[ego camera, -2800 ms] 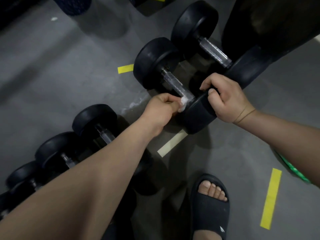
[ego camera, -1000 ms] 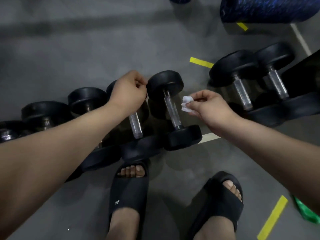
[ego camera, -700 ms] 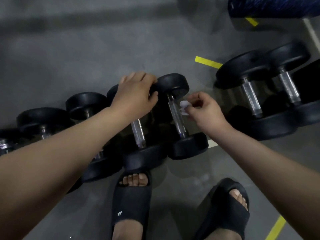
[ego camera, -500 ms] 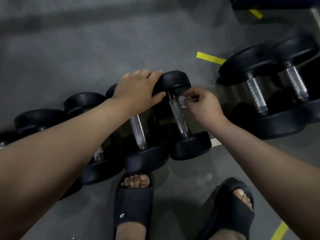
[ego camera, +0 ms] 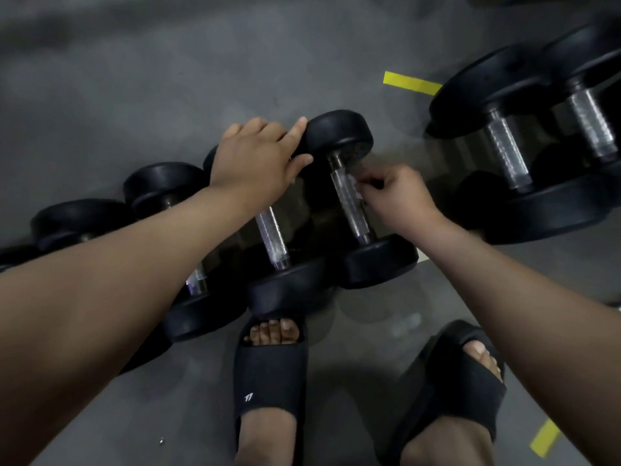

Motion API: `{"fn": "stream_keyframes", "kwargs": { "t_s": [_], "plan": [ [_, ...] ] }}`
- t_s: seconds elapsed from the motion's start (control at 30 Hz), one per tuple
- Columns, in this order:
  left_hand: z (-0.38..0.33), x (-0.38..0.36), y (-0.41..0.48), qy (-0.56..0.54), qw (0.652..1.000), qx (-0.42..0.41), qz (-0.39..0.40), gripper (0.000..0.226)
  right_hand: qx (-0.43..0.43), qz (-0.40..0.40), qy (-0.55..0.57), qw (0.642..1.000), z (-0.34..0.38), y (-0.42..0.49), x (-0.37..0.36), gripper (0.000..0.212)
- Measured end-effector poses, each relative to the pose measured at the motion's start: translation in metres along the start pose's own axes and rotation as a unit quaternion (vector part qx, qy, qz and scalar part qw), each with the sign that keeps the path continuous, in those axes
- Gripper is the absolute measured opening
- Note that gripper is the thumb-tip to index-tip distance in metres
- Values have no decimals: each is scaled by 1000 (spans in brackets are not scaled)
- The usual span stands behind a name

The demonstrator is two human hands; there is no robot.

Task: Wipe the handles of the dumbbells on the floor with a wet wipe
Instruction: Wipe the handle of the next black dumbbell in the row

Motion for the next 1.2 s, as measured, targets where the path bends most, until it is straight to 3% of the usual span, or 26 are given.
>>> {"fn": "stream_keyframes", "kwargs": {
  "t_s": [0.1,0.3,0.53,0.73,1.2],
  "plan": [
    [1,-1,0,16,1000,-4,-19,62,16,10,-20,1000,1,-6,4,13],
    [1,1,-3,37,998,-15,-55,60,45,-49,-31,997,22,12,2,14],
    [0,4,-4,52,996,-14,-70,59,70,37,-84,993,15,-8,-2,17],
    [-4,4,-4,77,995,-18,-56,60,72,-32,-73,994,24,10,-4,17],
    [-4,5,-3,91,993,-25,-63,59,75,-9,-87,993,29,4,-4,19]
  ]
}}
Point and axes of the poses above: each hand's wrist, its own y-axis towards the middle knuckle, its own x-axis out of the back of the hand, z = x × y, the point moved 9 cm from there along y, towards the middle knuckle, and after that the axes turned 7 degrees about -z, right-handed, at the moved point
